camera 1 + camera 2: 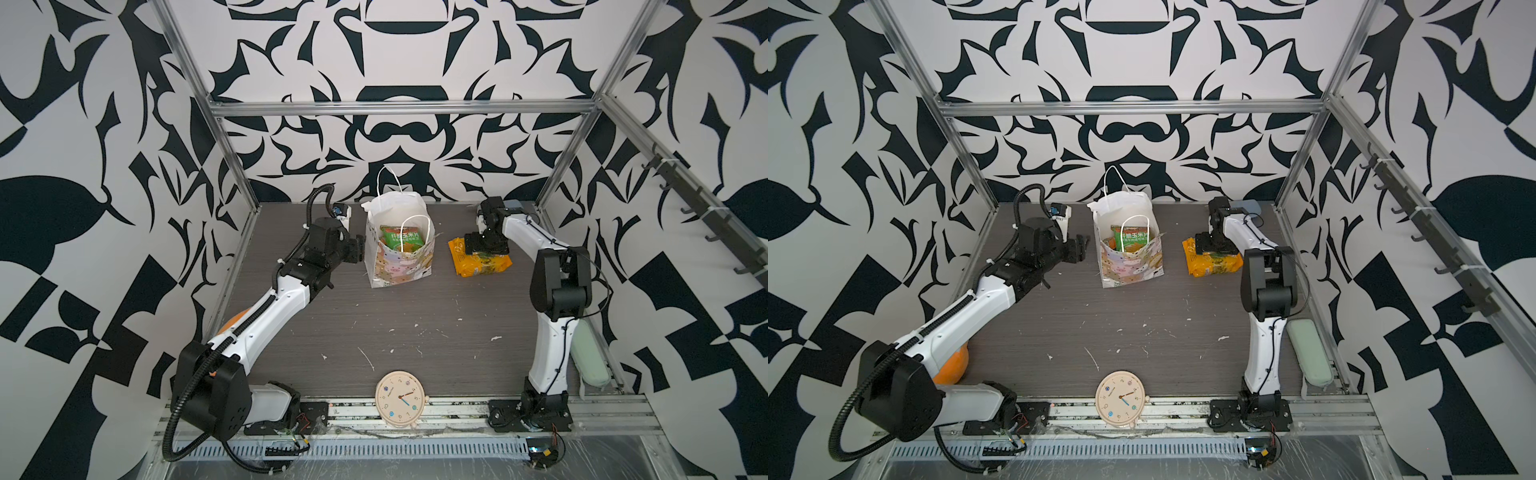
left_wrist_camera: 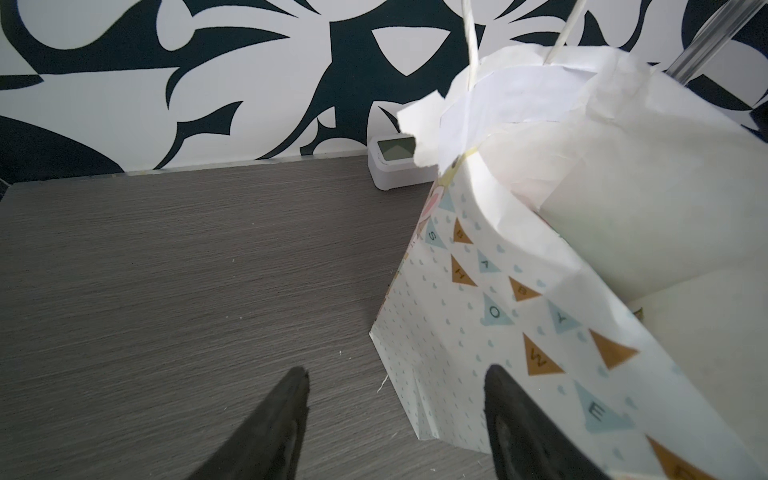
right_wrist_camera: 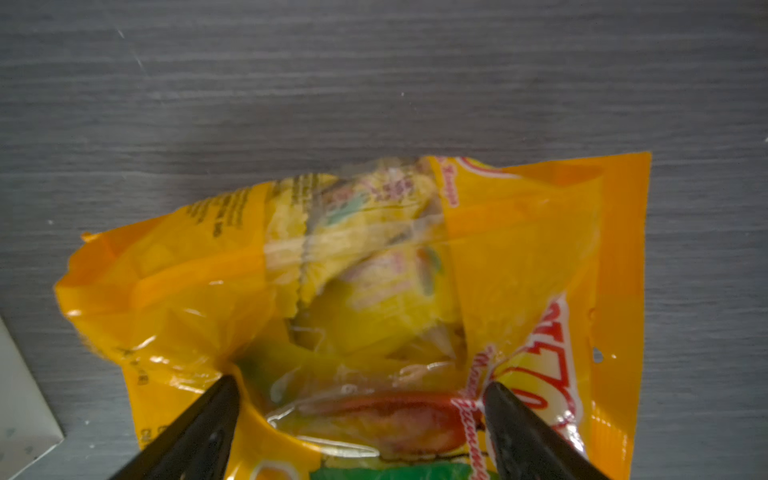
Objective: Take the snacks out of the paper bag
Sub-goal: 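Lower the yellow pack onto the table and open the right gripper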
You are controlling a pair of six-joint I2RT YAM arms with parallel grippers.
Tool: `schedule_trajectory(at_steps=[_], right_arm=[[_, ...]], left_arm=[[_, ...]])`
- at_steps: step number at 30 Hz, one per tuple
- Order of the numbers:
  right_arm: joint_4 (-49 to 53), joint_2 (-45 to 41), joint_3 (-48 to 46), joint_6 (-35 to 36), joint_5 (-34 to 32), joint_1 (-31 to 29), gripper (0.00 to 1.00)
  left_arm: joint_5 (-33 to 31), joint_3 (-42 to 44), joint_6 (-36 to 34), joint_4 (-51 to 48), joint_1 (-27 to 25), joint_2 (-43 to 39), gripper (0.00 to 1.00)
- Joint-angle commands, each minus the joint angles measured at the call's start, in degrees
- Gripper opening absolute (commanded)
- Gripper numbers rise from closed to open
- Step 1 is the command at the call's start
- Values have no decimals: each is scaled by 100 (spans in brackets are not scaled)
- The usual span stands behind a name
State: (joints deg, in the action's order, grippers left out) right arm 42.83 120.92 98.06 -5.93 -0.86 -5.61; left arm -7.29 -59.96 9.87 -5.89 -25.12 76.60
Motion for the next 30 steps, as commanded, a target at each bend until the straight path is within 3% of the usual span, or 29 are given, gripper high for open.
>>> schedule_trajectory(at_steps=[1, 6, 17, 27, 30], right_arm=[[-63, -14, -262, -92, 95, 28, 91], [-278, -230, -469, -434, 283, 132, 89], [-60, -207, -341, -693, -207, 848, 83], [-112, -232, 38, -237, 637, 804, 80], [83, -458, 393, -262, 664, 678, 80]], left_arm=[[21, 6, 29, -109, 23, -137, 70], [83, -106, -2, -140, 24, -84, 70], [115, -158, -45, -153, 25, -108, 70], [156, -284, -181, -247, 34, -229, 71], [778, -519, -237, -281, 204, -550, 76]])
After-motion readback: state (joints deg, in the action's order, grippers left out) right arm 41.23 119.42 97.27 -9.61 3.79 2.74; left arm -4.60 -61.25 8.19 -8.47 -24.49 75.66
